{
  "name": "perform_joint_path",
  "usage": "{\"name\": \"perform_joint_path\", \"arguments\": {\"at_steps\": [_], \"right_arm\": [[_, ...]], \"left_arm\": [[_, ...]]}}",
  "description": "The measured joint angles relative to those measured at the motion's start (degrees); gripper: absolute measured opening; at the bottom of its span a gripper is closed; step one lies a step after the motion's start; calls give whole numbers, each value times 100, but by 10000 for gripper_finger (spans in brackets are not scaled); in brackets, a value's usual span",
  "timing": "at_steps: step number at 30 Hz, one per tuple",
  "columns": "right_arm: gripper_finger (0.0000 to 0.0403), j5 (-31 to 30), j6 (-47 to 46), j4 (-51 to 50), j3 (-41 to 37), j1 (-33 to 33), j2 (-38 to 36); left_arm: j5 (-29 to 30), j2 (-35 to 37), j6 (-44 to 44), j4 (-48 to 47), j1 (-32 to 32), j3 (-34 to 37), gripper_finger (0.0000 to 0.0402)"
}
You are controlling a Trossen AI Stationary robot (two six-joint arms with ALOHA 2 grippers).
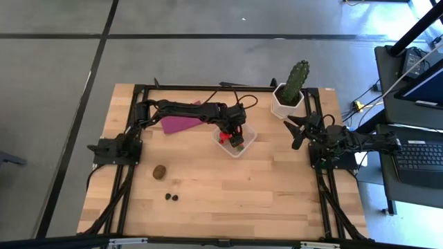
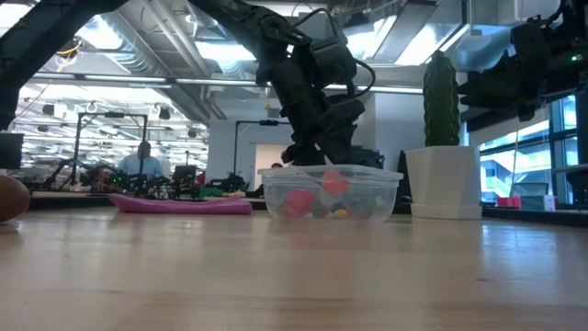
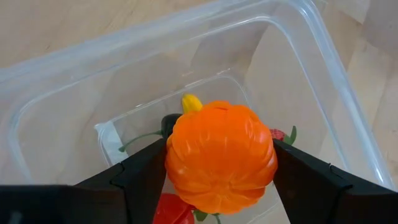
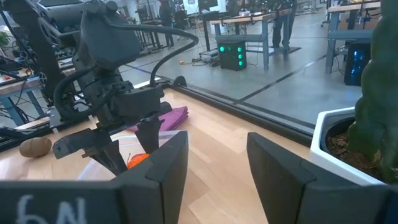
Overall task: Pick and placing Produce into tupperware
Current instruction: Put the orange pumpkin into the transparent container, then put the brown kiwi into the transparent container
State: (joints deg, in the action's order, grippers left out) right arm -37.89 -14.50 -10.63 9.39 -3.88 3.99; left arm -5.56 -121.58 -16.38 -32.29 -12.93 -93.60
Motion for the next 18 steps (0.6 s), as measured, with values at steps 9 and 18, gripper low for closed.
{"name": "perform_joint_path", "arguments": {"at_steps": [9, 18], "right_arm": [[168, 0, 2, 0, 0, 2, 0], [168, 0, 2, -60, 0, 1, 0]], "left_arm": [[-7, 2, -149, 0, 0, 0, 274], [-8, 2, -260, 2, -15, 0, 327]]}}
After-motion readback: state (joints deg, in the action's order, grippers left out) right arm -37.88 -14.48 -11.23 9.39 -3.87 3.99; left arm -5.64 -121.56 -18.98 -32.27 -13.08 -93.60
